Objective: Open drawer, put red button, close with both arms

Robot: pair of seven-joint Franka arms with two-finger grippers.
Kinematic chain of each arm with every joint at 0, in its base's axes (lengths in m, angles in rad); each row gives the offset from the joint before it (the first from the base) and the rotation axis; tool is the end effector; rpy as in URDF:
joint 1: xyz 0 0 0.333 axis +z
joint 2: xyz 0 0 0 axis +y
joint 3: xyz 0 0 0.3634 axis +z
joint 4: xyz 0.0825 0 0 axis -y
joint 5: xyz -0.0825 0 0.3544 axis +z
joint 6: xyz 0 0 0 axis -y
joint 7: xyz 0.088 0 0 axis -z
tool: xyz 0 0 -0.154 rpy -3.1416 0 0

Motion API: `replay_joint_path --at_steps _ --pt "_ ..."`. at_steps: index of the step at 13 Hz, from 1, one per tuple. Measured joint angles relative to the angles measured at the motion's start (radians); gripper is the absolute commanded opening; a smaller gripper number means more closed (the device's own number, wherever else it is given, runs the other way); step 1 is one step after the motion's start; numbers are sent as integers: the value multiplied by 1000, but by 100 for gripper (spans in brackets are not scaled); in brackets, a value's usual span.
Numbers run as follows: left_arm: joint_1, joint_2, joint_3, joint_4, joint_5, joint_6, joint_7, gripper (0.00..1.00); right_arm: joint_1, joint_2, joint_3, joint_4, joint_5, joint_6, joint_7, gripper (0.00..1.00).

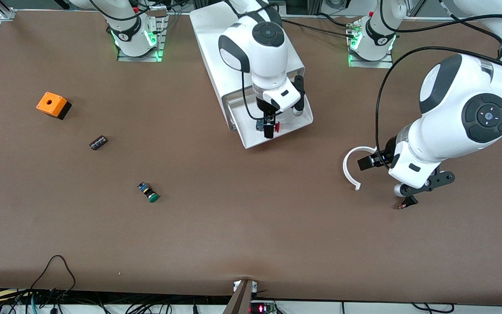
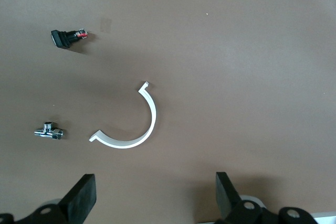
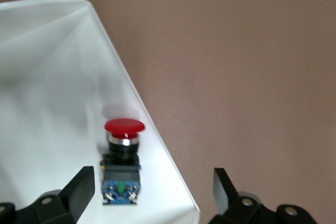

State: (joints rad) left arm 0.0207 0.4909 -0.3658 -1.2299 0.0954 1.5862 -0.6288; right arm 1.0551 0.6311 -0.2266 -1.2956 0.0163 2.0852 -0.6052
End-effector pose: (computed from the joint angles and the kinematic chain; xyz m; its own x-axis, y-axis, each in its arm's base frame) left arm 0.6509 -0.1607 0.4934 0.9450 0.3009 -0.1287 0.3032 -0.9529 -0.0012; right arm 0.4764 0.5825 0.4018 0.0825 0.9939 0.0726 0.9766 -0.0952 0.1929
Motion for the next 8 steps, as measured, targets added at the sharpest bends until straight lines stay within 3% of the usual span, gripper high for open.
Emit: replay_joint_path --at_steps 4,8 --pt "-4 3 -9 -2 0 0 0 100 -4 -65 -72 37 3 -38 112 100" --pt "-48 30 -46 -25 0 6 2 100 -32 -104 -115 37 4 -66 373 100"
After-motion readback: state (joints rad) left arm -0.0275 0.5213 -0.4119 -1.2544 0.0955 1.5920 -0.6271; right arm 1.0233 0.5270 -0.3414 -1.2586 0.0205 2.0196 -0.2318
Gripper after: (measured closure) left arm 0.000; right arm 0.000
